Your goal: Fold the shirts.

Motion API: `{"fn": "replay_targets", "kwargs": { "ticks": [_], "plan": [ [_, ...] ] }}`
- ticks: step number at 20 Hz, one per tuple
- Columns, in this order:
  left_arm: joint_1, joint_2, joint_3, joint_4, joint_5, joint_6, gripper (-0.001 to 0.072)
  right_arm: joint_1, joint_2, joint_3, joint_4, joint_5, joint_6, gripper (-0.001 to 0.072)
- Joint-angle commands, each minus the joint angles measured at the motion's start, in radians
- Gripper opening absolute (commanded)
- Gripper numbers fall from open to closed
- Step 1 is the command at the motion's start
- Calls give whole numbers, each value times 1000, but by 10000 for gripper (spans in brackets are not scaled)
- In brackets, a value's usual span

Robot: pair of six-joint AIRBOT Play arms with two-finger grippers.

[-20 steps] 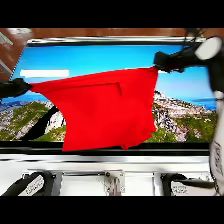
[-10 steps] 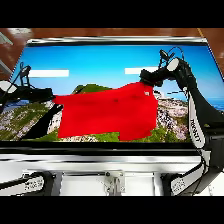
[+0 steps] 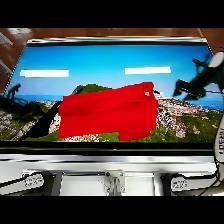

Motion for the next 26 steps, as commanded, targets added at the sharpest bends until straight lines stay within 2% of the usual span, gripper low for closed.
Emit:
{"fn": "replay_targets", "kwargs": {
  "ticks": [1,5,12,14,16,20,21,22,23,24,25,26],
  "plan": [
    [119,79,-280,-93,-2,85,706,-150,116,-184,69,44,-10,592],
    [119,108,-474,-132,167,117,705,-167,186,-386,88,-108,-18,592],
    [-4,107,-500,-185,409,82,686,-167,186,-487,85,-220,-31,592],
    [-55,94,-500,-232,440,82,685,-167,186,-494,73,-234,-30,592],
    [-102,73,-499,-251,447,82,578,-167,186,-494,69,-241,-31,592],
    [-148,47,-499,-251,447,71,565,-167,186,-494,66,-230,-47,592],
    [-147,48,-499,-251,447,71,384,-167,186,-494,64,-227,-51,592],
    [-147,48,-497,-251,447,71,154,-167,186,-501,67,-228,-55,592],
    [-147,49,-495,-254,447,70,41,-165,186,-523,78,-229,-61,593],
    [-147,49,-490,-255,447,61,39,-161,186,-563,112,-234,-83,594],
    [-147,50,-484,-255,447,55,39,-162,186,-613,162,-248,-126,654],
    [-147,51,-476,-255,446,55,38,-162,186,-674,211,-283,-158,674]
  ]
}}
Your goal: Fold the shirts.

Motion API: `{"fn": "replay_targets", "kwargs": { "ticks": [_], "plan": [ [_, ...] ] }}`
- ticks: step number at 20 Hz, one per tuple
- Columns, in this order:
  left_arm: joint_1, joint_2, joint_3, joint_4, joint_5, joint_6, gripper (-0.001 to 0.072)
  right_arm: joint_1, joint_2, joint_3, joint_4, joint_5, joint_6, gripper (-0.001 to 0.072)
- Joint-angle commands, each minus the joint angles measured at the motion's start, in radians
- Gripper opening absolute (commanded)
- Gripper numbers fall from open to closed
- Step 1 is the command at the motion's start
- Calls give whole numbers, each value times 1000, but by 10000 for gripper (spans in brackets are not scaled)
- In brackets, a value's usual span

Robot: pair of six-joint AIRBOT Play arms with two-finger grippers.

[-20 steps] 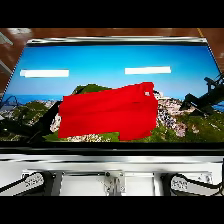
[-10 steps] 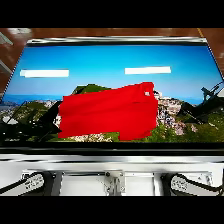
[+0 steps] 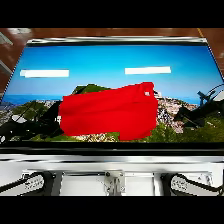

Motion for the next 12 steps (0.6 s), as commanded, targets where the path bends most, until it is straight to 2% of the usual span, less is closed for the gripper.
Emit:
{"fn": "replay_targets", "kwargs": {
  "ticks": [1,3,5,8,10,11,12],
  "plan": [
    [-5,2,19,-6,-2,-19,38,3,-4,-146,138,-83,-87,674],
    [-5,10,34,-11,-8,-29,38,3,-35,-219,273,-154,-135,674],
    [-5,27,42,-13,-32,-28,38,37,-87,-242,413,-183,-249,673],
    [-5,69,46,-16,-40,-29,38,149,-128,-242,435,-323,-265,669],
    [-5,98,46,-16,-41,-29,38,211,-143,-241,422,-426,-254,546],
    [-5,104,46,-16,-41,-29,38,228,-149,-241,426,-451,-251,546],
    [-5,105,46,-16,-41,-29,38,239,-150,-237,426,-467,-250,430]
  ]
}}
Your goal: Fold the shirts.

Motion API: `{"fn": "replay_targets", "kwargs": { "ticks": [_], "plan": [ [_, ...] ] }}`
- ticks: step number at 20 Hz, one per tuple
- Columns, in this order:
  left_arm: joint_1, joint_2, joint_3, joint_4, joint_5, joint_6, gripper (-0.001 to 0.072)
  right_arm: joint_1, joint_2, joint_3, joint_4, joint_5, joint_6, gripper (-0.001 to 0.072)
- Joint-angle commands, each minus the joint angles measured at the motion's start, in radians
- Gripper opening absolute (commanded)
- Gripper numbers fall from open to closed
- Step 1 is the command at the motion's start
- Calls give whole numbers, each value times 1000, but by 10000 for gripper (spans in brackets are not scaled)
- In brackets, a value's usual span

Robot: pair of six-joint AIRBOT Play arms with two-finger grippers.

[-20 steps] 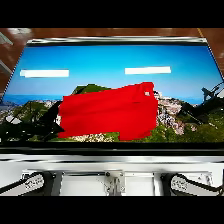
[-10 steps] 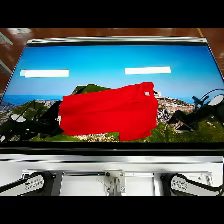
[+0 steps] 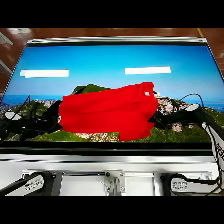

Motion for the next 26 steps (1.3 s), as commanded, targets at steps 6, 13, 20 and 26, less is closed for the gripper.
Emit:
{"fn": "replay_targets", "kwargs": {
  "ticks": [6,13,20,26],
  "plan": [
    [0,60,100,7,-3,13,36,52,30,193,-1,25,-65,70],
    [-1,361,697,6,-55,-26,36,70,455,625,-22,129,-137,69],
    [0,581,1127,8,-56,-35,37,70,845,911,-263,3,-23,69],
    [0,691,1131,124,-288,-132,38,70,995,934,-375,187,179,69]
  ]
}}
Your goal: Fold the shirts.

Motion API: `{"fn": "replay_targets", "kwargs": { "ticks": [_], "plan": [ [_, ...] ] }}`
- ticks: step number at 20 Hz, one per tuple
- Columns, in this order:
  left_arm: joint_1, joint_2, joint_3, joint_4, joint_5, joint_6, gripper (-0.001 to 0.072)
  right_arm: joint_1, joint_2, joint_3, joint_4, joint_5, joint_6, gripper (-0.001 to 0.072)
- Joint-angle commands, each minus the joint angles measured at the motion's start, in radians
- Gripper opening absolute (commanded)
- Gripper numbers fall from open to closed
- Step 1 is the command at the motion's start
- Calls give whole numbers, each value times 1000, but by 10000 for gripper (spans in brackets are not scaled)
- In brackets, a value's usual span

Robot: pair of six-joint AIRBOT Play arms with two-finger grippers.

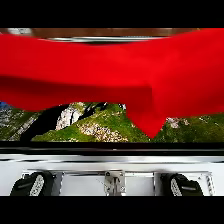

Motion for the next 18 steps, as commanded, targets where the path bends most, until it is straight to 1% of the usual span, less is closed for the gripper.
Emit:
{"fn": "replay_targets", "kwargs": {
  "ticks": [1,3,5,6,7,8,9,10,12,13,14,16,18],
  "plan": [
    [0,54,20,68,-141,-37,38,0,69,19,-107,166,121,69],
    [0,56,19,98,-174,-36,37,0,69,18,-125,223,121,69],
    [0,38,-16,164,-203,-37,37,0,57,18,-153,234,140,68],
    [0,24,-55,185,-230,-36,37,0,35,18,-159,273,187,68],
    [0,10,-104,187,-255,-33,37,0,3,18,-157,340,219,69],
    [0,-4,-169,187,-269,-33,38,0,-37,18,-158,422,229,68],
    [0,-20,-238,188,-268,-17,38,0,-89,16,-163,496,229,68],
    [0,-39,-301,194,-257,-2,37,0,-143,-1,-172,534,229,68],
    [0,-104,-420,195,-180,1,38,0,-253,-82,-171,528,219,68],
    [0,-148,-464,188,-135,0,37,0,-309,-138,-146,488,208,68],
    [-1,-206,-496,181,-94,0,37,1,-367,-203,-108,406,193,68],
    [-8,-341,-515,180,-31,1,36,34,-483,-311,-84,171,180,68],
    [-20,-487,-515,172,61,1,37,106,-620,-357,-86,-75,136,68]
  ]
}}
